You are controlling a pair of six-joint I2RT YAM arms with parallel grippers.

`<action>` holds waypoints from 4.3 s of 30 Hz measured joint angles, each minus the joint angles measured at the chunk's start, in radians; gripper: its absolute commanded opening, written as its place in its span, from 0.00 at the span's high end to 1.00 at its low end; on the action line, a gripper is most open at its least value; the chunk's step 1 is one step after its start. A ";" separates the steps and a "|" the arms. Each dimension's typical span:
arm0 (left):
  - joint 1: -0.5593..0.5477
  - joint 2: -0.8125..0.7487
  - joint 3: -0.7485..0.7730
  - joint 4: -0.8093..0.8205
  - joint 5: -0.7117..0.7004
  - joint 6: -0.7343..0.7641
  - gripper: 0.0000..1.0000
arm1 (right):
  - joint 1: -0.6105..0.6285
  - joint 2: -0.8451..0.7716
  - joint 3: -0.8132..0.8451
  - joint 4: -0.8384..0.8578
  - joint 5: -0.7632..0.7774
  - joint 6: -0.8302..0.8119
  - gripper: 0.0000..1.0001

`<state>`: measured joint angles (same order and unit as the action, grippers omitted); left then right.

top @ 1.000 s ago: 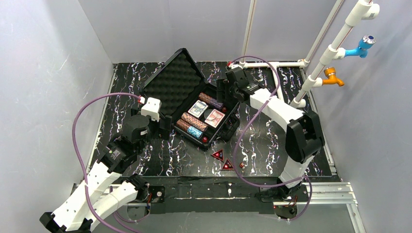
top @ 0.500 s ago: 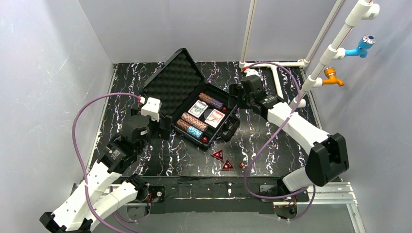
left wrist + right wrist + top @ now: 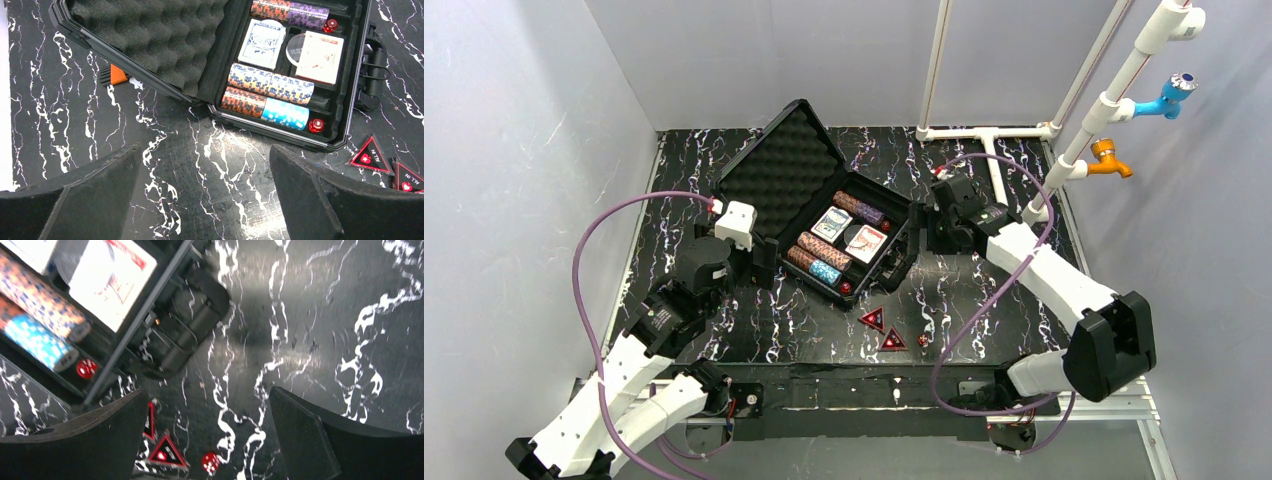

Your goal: Pack up texas hold em set

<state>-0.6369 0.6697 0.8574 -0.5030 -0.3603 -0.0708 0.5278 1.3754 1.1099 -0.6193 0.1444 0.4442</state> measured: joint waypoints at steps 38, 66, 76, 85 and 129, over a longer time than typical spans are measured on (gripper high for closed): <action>0.000 -0.006 0.000 0.000 0.003 0.000 0.01 | 0.454 -0.169 -0.392 -0.066 0.018 0.157 0.25; 0.000 -0.006 0.000 0.000 0.003 0.000 0.01 | 0.489 -0.144 -0.460 0.006 0.119 0.279 0.49; 0.000 -0.006 0.000 0.000 0.003 0.000 0.01 | 0.489 -0.122 -0.472 0.018 0.119 0.282 0.57; 0.000 -0.006 0.000 0.000 0.003 0.000 0.01 | 0.489 -0.122 -0.483 0.021 0.118 0.286 0.68; 0.000 -0.006 0.000 0.000 0.002 0.000 0.01 | 0.473 -0.024 -0.120 -0.001 0.286 0.190 0.99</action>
<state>-0.6369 0.6636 0.8574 -0.5034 -0.3580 -0.0704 1.0004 1.3510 0.9901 -0.6205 0.4305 0.6338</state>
